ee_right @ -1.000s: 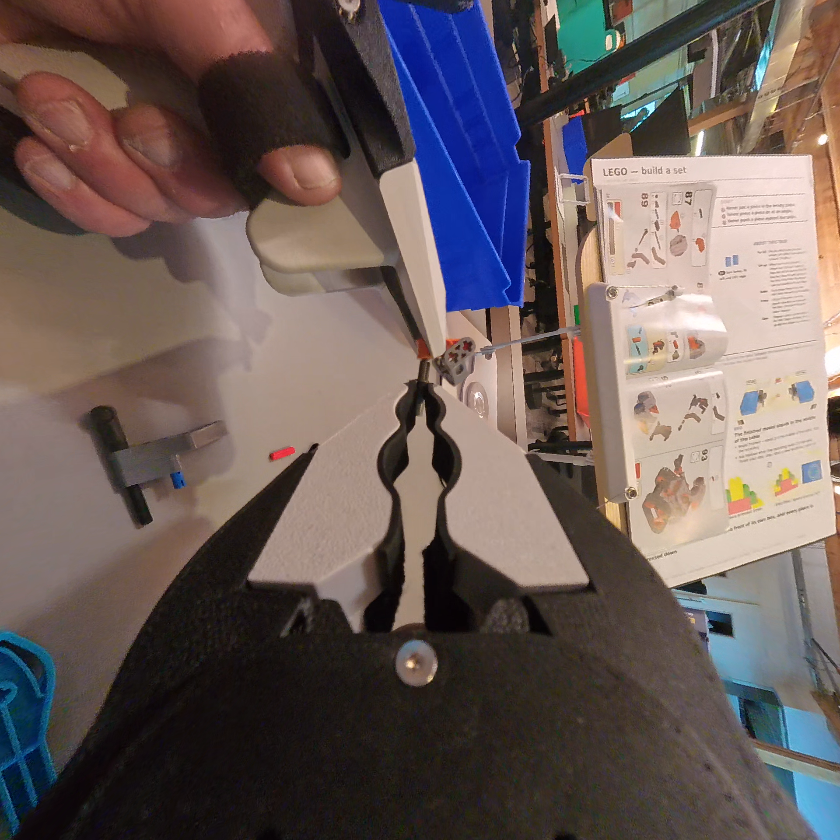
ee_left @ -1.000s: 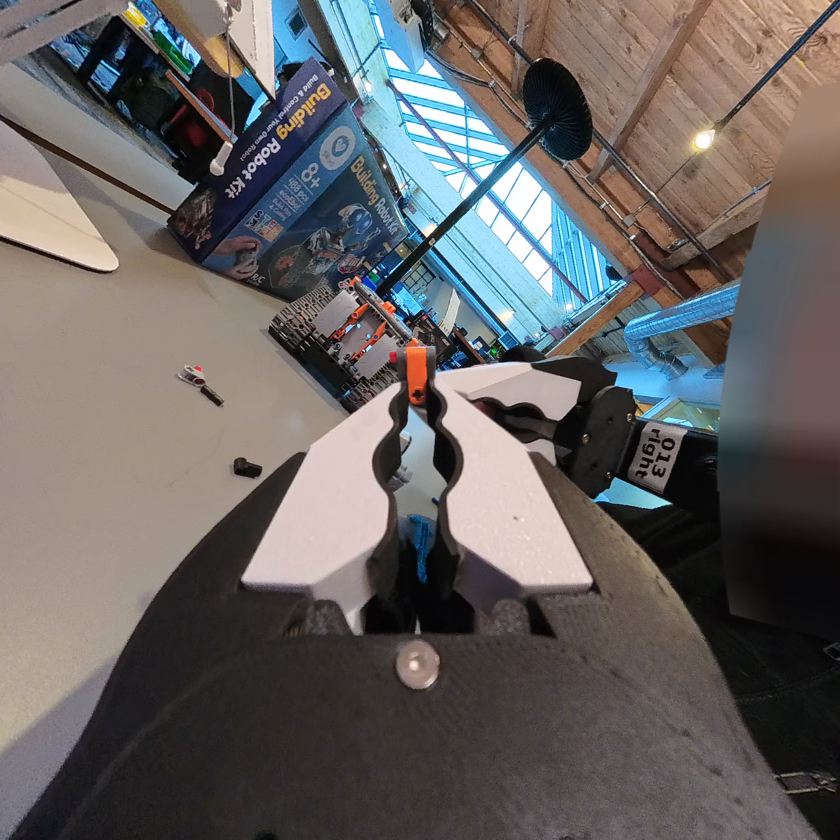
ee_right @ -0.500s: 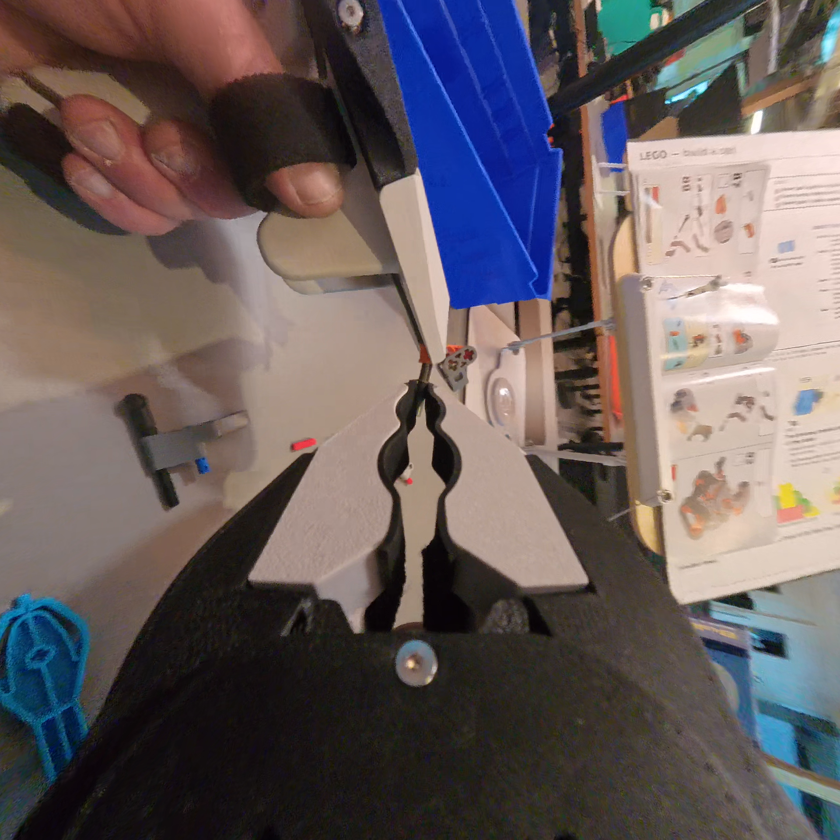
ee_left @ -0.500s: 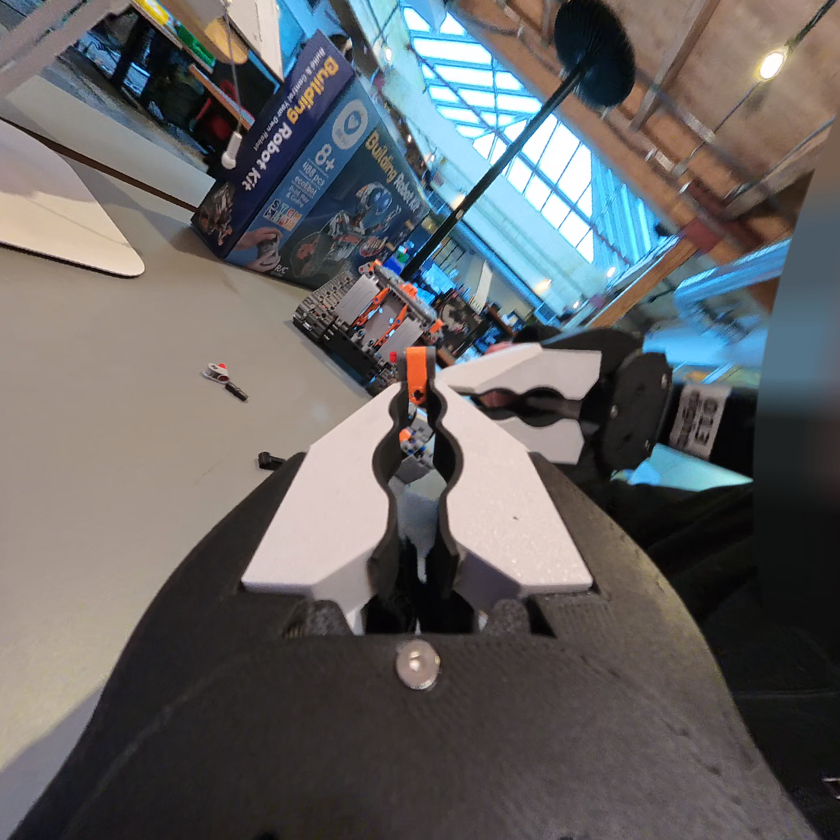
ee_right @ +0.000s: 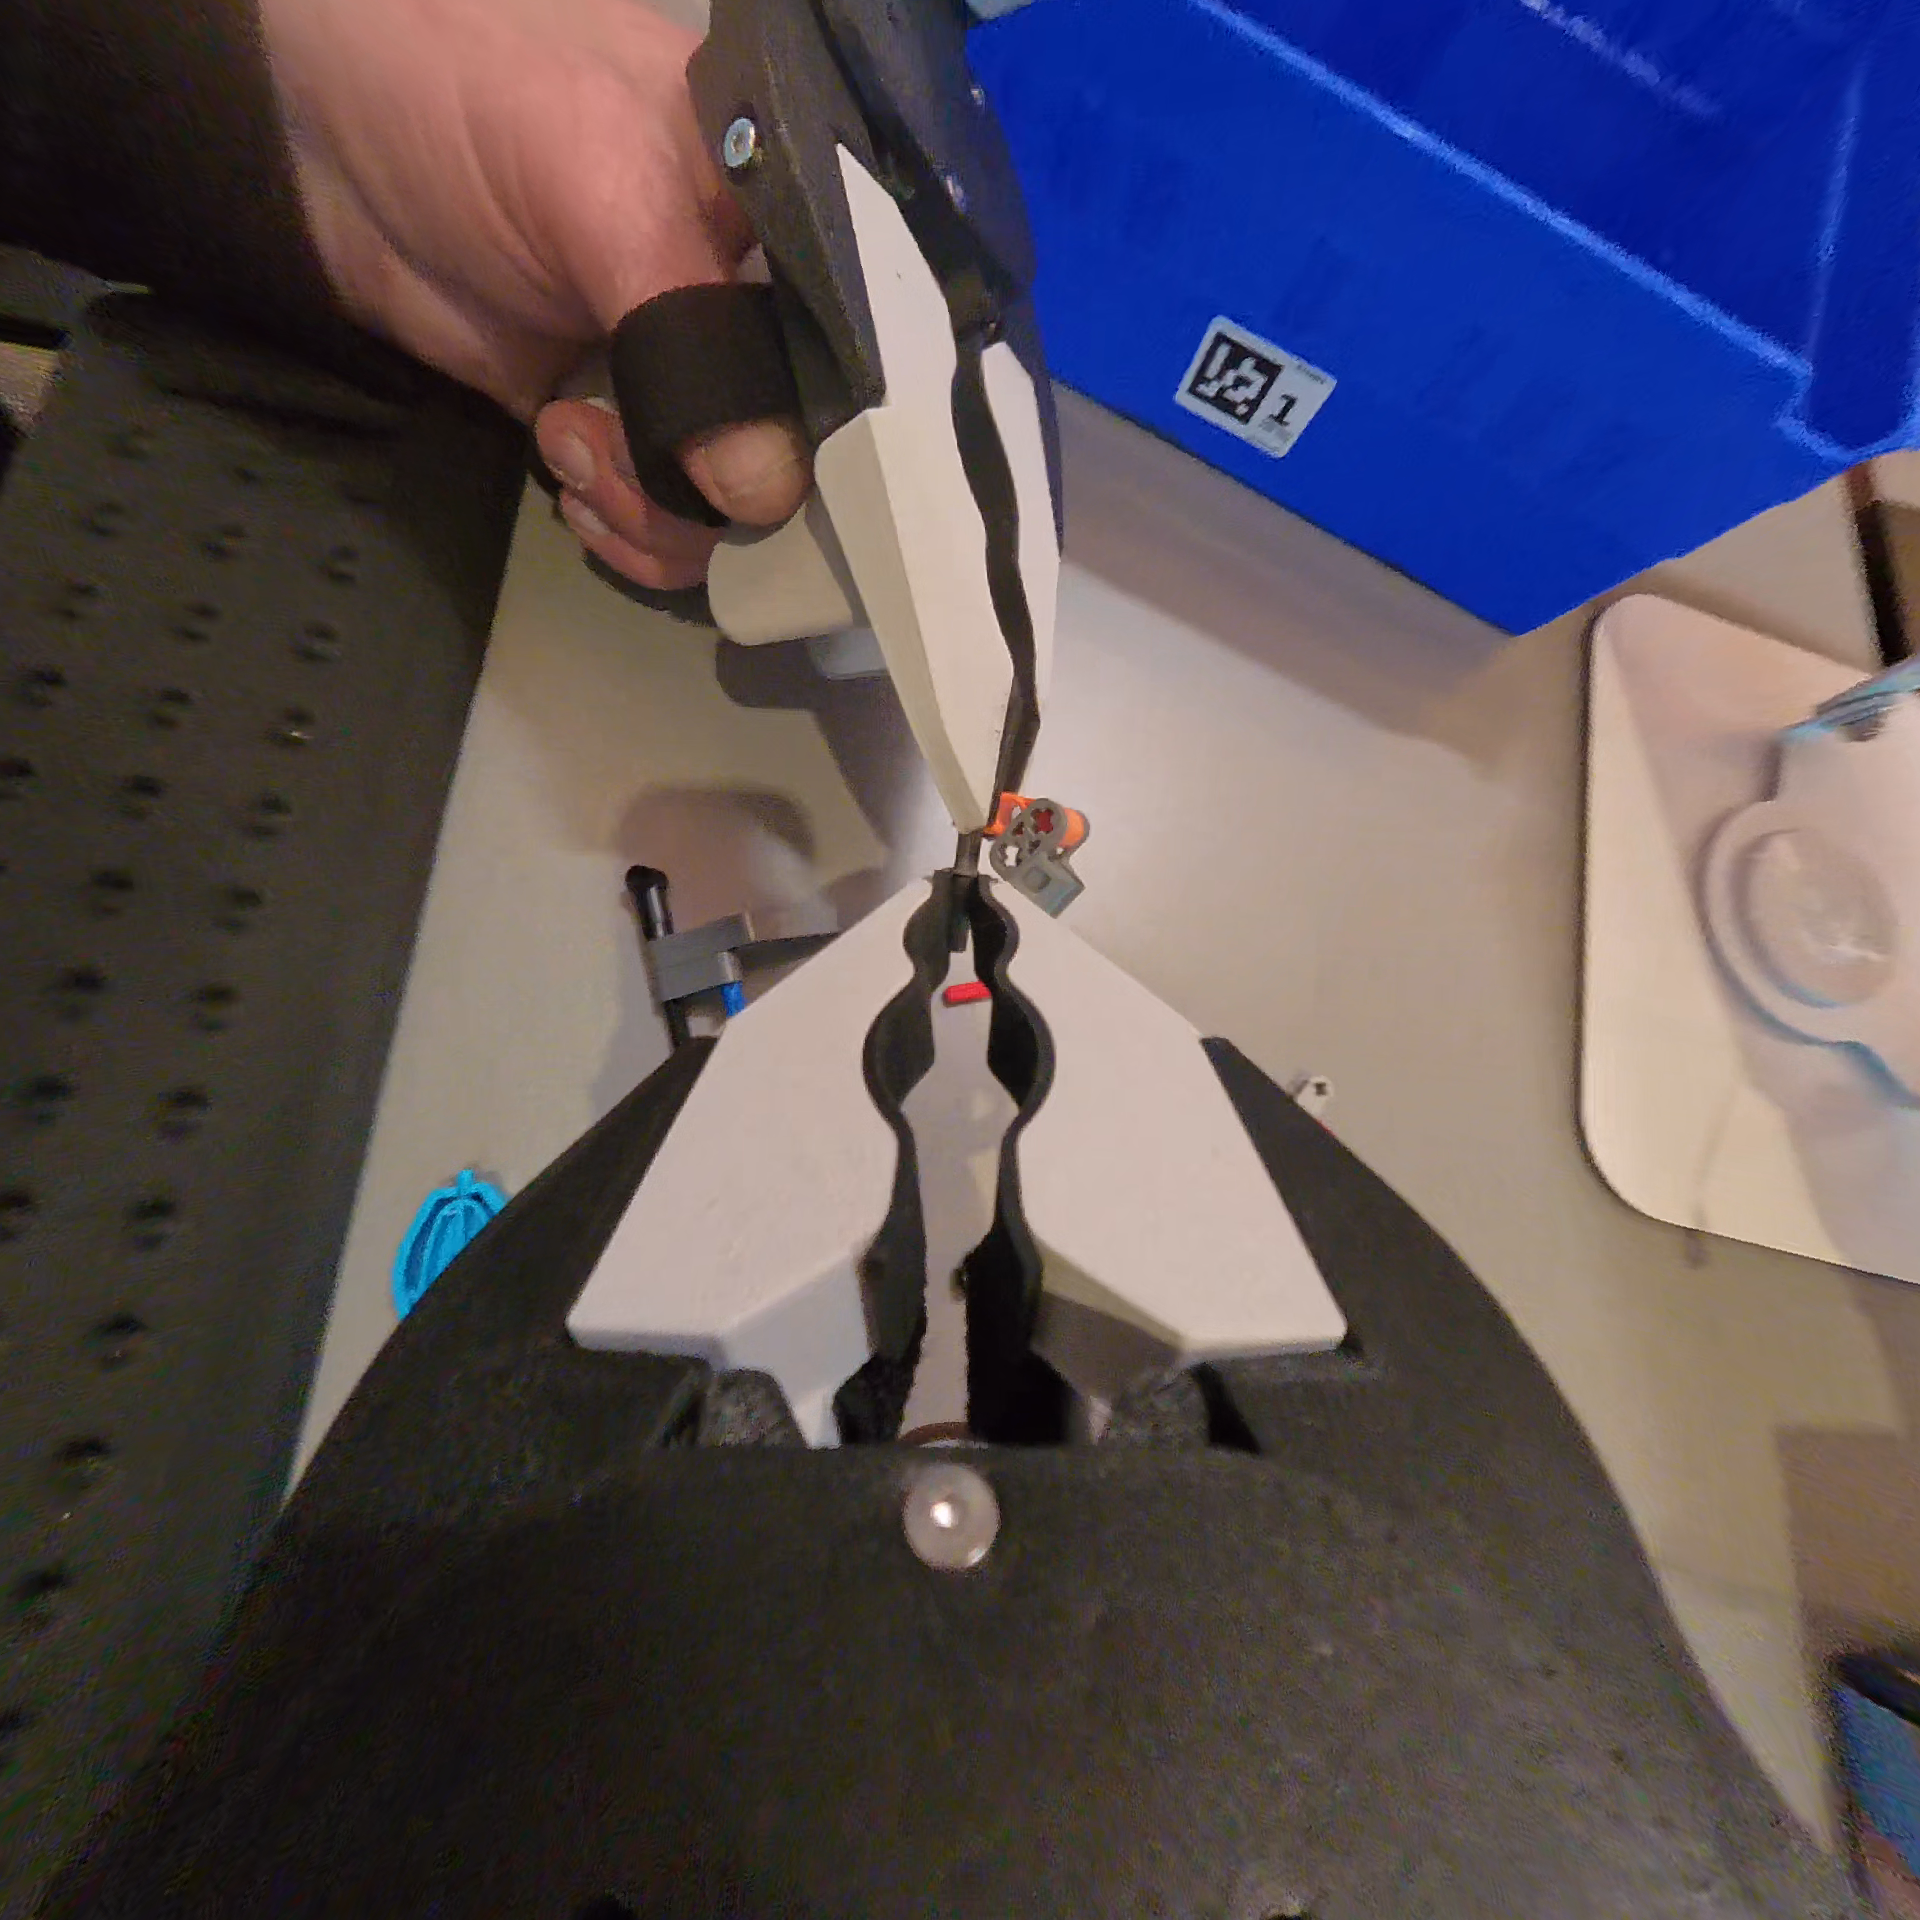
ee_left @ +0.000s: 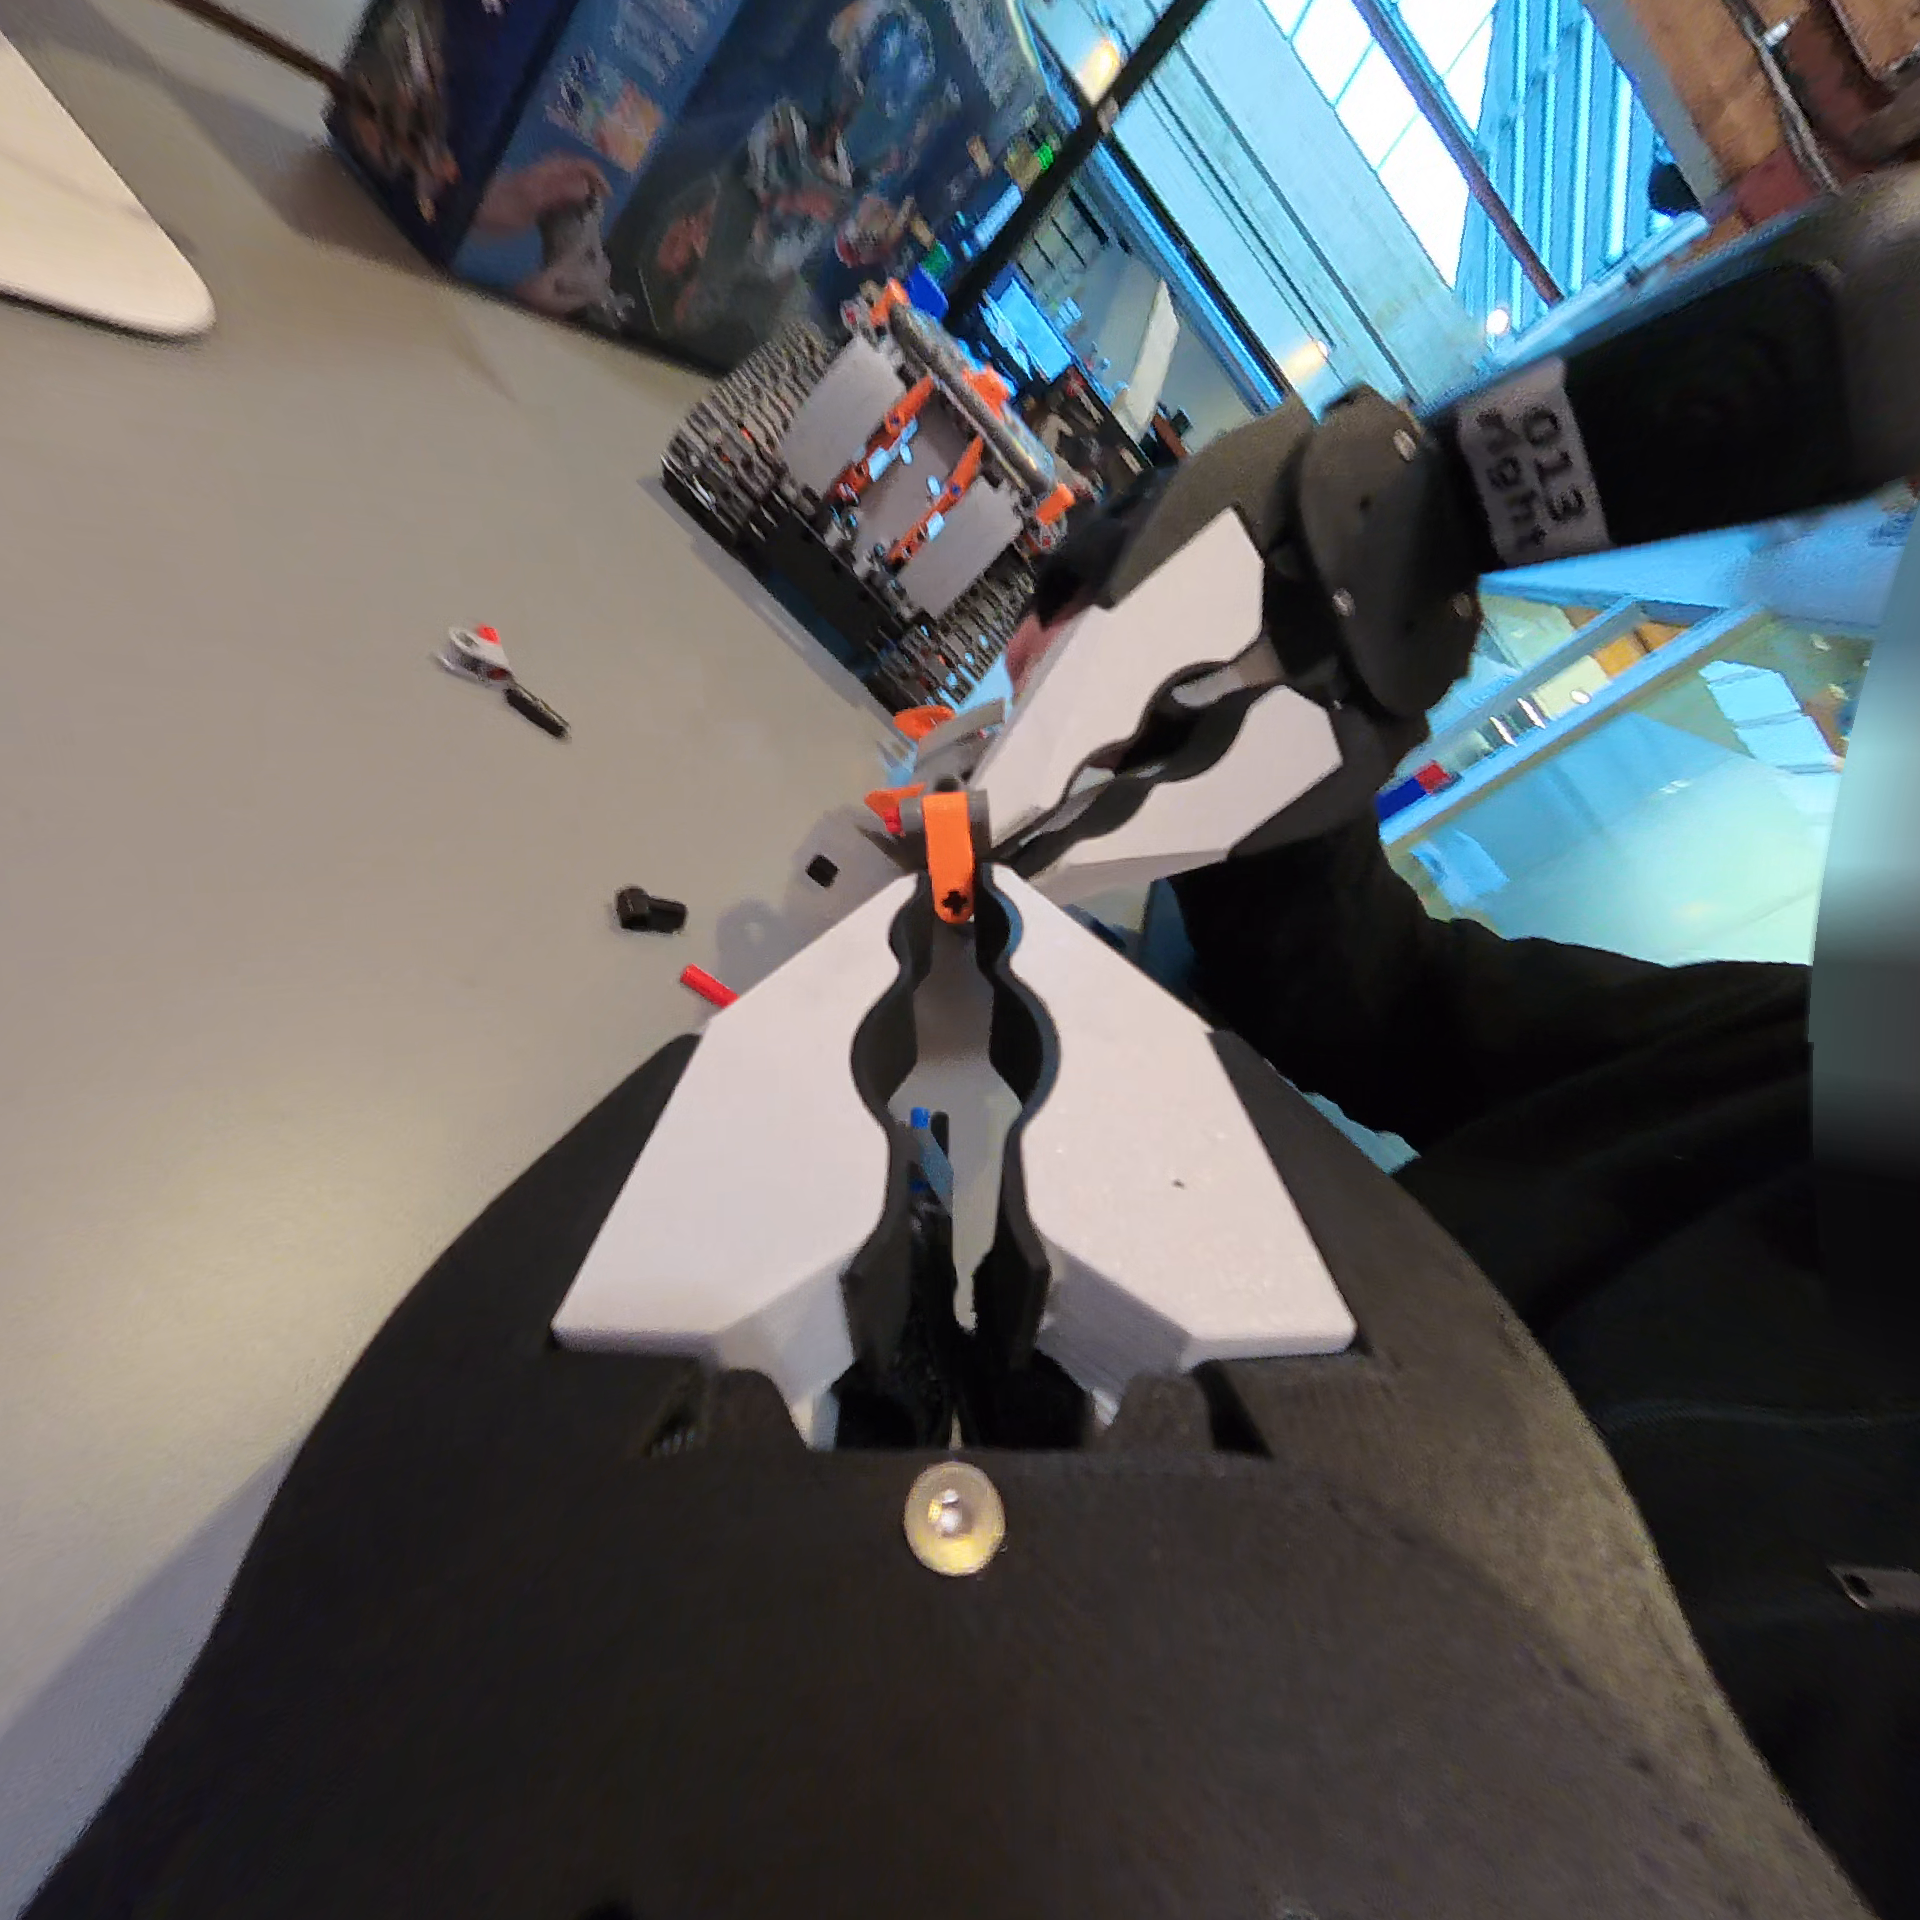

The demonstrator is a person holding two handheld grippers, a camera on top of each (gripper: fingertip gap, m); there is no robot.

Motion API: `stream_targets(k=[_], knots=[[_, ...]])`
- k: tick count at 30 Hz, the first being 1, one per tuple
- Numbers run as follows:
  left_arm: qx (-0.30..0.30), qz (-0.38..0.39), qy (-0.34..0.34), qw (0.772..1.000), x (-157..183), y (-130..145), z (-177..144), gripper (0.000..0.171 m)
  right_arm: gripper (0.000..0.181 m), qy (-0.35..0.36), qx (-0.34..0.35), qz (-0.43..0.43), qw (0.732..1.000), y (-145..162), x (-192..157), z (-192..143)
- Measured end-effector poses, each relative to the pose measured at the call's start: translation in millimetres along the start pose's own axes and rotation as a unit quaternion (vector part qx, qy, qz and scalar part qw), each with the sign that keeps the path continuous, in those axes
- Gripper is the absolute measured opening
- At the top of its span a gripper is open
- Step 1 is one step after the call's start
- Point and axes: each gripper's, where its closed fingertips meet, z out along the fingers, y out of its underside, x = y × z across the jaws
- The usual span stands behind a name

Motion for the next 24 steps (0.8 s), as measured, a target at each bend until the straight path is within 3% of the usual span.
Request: stream_targets(k=[7,24], knots=[[-0.024,0.005,0.002,1.000,-1,2,2,0.005,0.000,-0.069,0.030,0.064,0.995,3,-5,0],[-0.017,0.046,0.059,0.997,14,-1,3,0.005,0.000,-0.109,0.057,0.112,0.986,-4,-10,-11]])
